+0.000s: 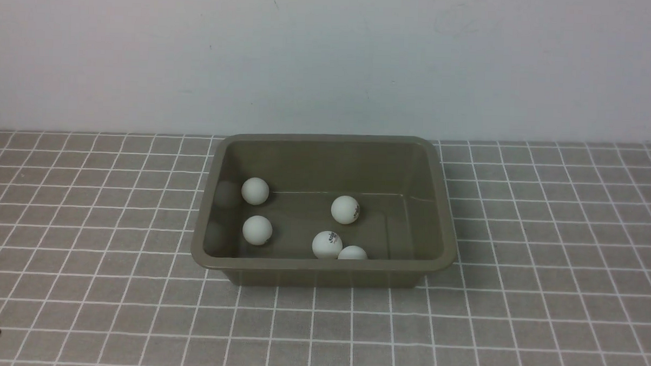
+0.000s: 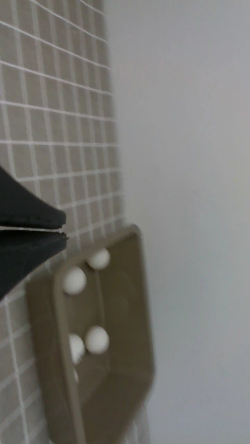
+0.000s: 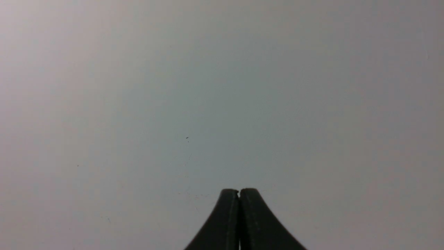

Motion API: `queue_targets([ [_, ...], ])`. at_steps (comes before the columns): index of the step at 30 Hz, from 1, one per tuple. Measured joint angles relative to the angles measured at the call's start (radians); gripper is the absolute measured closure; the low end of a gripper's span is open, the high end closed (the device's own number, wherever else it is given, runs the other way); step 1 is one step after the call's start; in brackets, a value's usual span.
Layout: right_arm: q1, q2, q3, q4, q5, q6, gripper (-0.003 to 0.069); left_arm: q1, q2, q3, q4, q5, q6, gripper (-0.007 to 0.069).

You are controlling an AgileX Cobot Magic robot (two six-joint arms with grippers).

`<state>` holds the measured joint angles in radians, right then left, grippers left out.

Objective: Put the table tennis balls into the box on the grey coffee tablecloth.

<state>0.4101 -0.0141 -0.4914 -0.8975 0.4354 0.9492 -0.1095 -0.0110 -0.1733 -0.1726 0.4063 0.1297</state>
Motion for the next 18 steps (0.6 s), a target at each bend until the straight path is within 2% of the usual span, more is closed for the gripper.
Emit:
queue_targets([
  [2, 0.000, 0.000, 0.001, -0.001, 0.001, 0.000, 0.0672, 0.037, -0.001, 0.118, 0.030, -0.024, -0.009, 0.0629],
  [5, 0.000, 0.000, 0.001, -0.001, 0.000, 0.000, 0.0672, 0.042, -0.001, 0.187, 0.041, -0.025, -0.015, 0.0629],
  [18, 0.000, 0.000, 0.001, -0.012, 0.000, 0.000, 0.0672, 0.042, -0.001, 0.197, 0.043, -0.024, -0.016, 0.0629],
])
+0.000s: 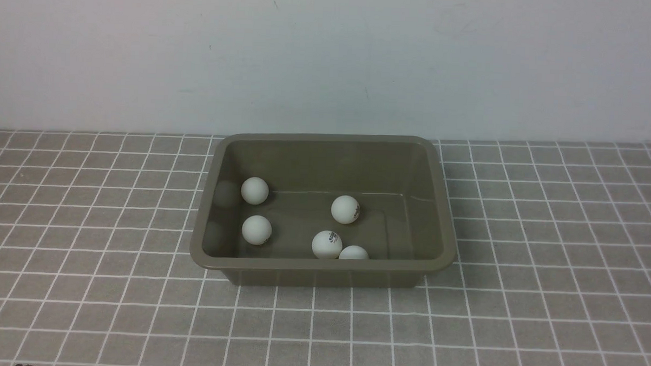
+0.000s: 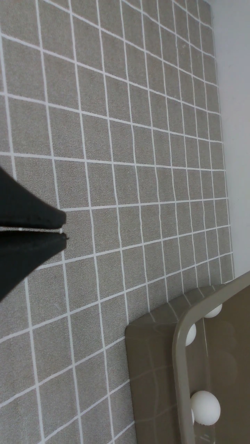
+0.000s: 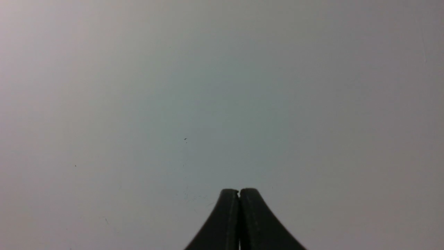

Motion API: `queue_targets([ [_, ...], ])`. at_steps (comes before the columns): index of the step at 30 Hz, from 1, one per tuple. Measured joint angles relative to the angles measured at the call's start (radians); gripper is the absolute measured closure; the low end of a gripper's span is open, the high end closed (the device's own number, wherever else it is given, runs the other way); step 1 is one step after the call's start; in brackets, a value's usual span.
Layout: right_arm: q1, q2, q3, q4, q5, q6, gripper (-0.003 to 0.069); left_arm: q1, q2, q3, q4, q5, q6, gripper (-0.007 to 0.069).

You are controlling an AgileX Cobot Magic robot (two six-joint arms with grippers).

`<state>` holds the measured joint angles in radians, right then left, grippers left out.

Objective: Put the table tennis balls into the box on the grey coffee tablecloth.

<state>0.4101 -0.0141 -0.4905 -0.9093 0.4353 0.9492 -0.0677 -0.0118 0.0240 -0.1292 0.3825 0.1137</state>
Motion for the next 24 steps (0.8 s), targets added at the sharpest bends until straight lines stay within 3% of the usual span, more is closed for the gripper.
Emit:
queue_targets([
  [14, 0.000, 0.000, 0.000, -0.003, -0.002, 0.000, 0.0672, 0.000, 0.000, 0.000, 0.000, 0.000, 0.000, 0.0629],
  [18, 0.008, 0.000, 0.000, 0.096, -0.009, -0.031, 0.0672, 0.000, 0.000, 0.000, 0.000, 0.000, 0.000, 0.0629],
  [20, 0.018, 0.000, 0.012, 0.244, -0.018, -0.136, 0.0672, 0.000, 0.000, 0.000, 0.000, 0.000, 0.000, 0.0629],
  [24, 0.027, 0.000, 0.066, 0.626, -0.045, -0.555, 0.0672, 0.000, 0.000, 0.000, 0.000, 0.000, 0.000, 0.0629],
])
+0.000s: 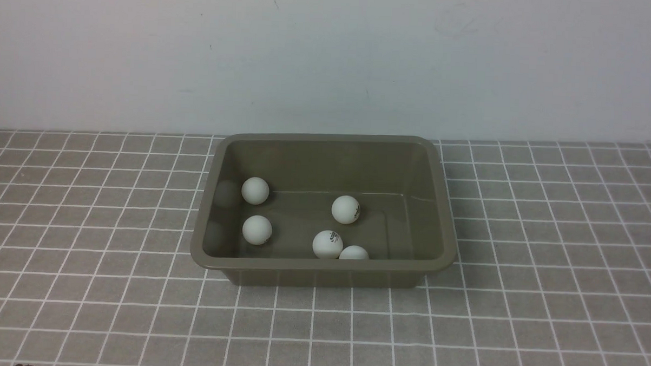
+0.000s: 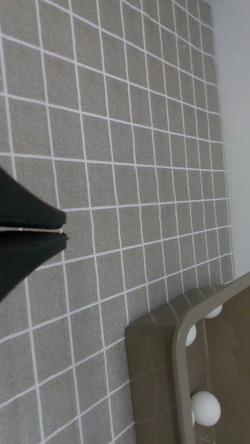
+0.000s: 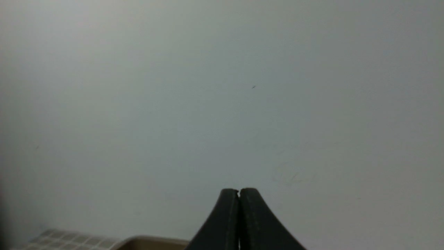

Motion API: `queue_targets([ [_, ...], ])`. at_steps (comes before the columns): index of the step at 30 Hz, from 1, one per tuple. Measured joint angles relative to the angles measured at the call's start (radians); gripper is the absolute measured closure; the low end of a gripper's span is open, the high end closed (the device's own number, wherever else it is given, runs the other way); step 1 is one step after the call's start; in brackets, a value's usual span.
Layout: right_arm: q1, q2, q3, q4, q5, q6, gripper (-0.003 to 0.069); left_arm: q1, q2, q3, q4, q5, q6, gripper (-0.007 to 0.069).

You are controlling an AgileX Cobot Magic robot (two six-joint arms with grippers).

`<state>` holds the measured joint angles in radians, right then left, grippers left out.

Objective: Put the table tennis balls into the box on the grey coffee tablecloth.

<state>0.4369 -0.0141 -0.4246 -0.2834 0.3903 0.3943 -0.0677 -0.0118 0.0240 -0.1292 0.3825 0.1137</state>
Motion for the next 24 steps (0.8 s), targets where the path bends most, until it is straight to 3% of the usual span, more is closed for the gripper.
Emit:
queue_targets([
  [4, 0.000, 0.000, 0.046, 0.243, -0.012, -0.301, 0.0672, 0.000, 0.000, 0.000, 0.000, 0.000, 0.000, 0.0629],
  [7, 0.000, 0.000, 0.069, 0.283, -0.014, -0.368, 0.0672, 0.000, 0.000, 0.000, 0.000, 0.000, 0.000, 0.0629],
  [11, -0.046, 0.000, 0.150, 0.275, -0.012, -0.401, 0.0672, 0.000, 0.000, 0.000, 0.000, 0.000, 0.000, 0.0629],
  [16, -0.284, 0.000, 0.320, 0.229, 0.005, -0.403, 0.0672, 0.000, 0.000, 0.000, 0.000, 0.000, 0.000, 0.0629],
  [20, -0.400, 0.000, 0.439, 0.229, 0.025, -0.403, 0.0672, 0.000, 0.000, 0.000, 0.000, 0.000, 0.000, 0.0629],
  [24, -0.435, 0.001, 0.441, 0.232, 0.014, -0.403, 0.0672, 0.000, 0.000, 0.000, 0.000, 0.000, 0.000, 0.0629],
])
